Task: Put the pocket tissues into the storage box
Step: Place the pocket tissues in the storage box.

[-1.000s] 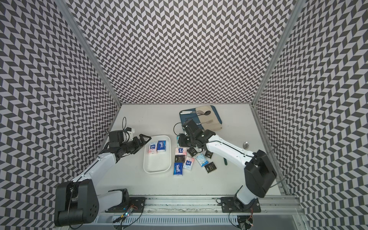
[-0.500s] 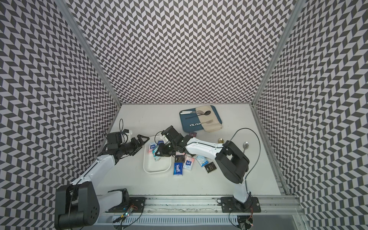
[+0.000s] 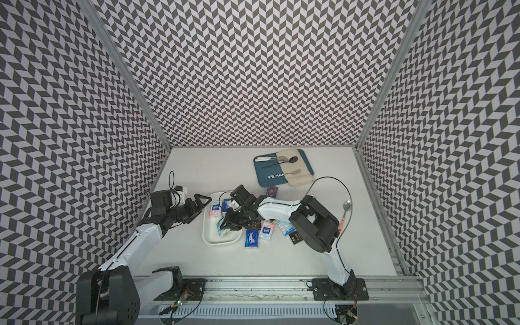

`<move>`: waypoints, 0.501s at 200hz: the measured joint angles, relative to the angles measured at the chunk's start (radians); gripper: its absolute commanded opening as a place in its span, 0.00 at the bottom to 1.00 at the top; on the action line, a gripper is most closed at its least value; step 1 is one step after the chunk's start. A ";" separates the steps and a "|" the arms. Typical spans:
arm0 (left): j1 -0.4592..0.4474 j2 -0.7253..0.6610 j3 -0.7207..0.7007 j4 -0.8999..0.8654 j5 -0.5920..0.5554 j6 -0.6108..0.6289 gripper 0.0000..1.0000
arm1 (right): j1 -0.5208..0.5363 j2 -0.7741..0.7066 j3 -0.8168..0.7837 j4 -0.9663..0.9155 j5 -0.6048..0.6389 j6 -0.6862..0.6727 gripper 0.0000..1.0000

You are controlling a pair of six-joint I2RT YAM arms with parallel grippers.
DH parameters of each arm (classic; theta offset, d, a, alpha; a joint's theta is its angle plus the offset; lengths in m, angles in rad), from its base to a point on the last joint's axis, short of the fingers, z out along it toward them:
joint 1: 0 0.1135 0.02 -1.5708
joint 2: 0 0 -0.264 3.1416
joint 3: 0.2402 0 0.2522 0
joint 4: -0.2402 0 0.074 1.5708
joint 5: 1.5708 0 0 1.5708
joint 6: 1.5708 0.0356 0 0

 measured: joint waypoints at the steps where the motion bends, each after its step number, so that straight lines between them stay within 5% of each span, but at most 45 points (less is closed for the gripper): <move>1: 0.000 0.000 0.000 0.000 0.000 0.000 0.99 | 0.000 0.001 0.000 0.002 0.000 0.001 0.23; 67: 0.000 -0.020 -0.011 -0.004 0.008 -0.003 0.99 | 0.001 0.024 0.000 0.148 0.026 0.222 0.26; 100: 0.002 -0.020 -0.011 -0.003 0.006 -0.003 0.99 | 0.008 0.052 0.040 0.148 0.058 0.269 0.40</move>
